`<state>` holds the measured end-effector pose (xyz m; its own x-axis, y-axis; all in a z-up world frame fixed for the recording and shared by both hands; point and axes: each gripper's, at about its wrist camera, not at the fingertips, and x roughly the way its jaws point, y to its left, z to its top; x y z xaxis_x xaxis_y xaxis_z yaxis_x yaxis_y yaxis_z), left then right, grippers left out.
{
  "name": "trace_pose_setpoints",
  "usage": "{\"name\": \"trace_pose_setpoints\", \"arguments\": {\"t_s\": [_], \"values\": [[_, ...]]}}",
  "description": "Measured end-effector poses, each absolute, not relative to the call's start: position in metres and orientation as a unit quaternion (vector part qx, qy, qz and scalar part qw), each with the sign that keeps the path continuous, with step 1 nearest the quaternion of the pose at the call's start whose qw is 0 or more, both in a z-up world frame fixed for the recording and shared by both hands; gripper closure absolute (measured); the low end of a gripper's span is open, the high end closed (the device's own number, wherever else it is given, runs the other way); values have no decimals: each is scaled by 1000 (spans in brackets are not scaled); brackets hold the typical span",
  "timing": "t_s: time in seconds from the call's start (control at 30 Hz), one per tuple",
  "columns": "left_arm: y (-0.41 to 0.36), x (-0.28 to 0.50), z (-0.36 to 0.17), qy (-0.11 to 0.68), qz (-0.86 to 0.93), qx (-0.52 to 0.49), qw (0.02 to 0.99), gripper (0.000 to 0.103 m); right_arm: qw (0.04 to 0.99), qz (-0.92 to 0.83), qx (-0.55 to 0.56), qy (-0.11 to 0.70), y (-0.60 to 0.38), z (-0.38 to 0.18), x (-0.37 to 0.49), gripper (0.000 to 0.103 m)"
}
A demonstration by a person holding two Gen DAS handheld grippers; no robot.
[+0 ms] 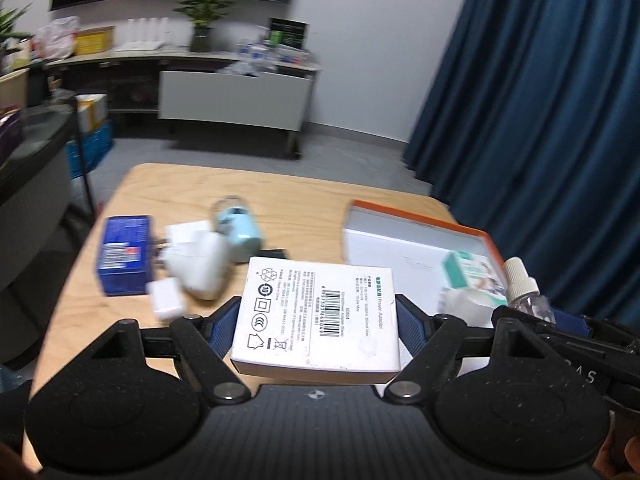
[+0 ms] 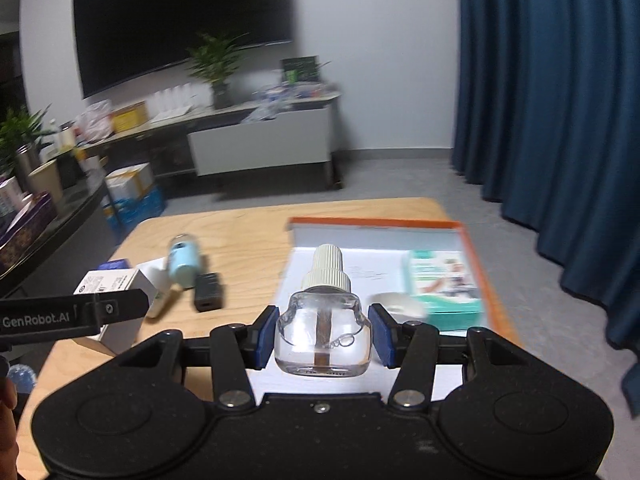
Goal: Organize rigid objects
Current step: 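Carry the white box and glass bottle with both tools over the tray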
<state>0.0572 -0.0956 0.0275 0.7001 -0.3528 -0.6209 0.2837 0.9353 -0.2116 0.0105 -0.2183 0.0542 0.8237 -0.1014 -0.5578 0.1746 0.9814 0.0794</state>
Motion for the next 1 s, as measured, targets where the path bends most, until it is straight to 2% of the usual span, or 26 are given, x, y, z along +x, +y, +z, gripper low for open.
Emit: {"name": "trace_pose_setpoints", "arguments": {"t_s": [0.4,1.0], "values": [[-144,60,32,341,-214,-23,915,23,953,-117,90,263,-259,63,-13,43],[-177,85,37,327,-220,-4,919,23,957,-110,96,251,-280,69,14,43]]}}
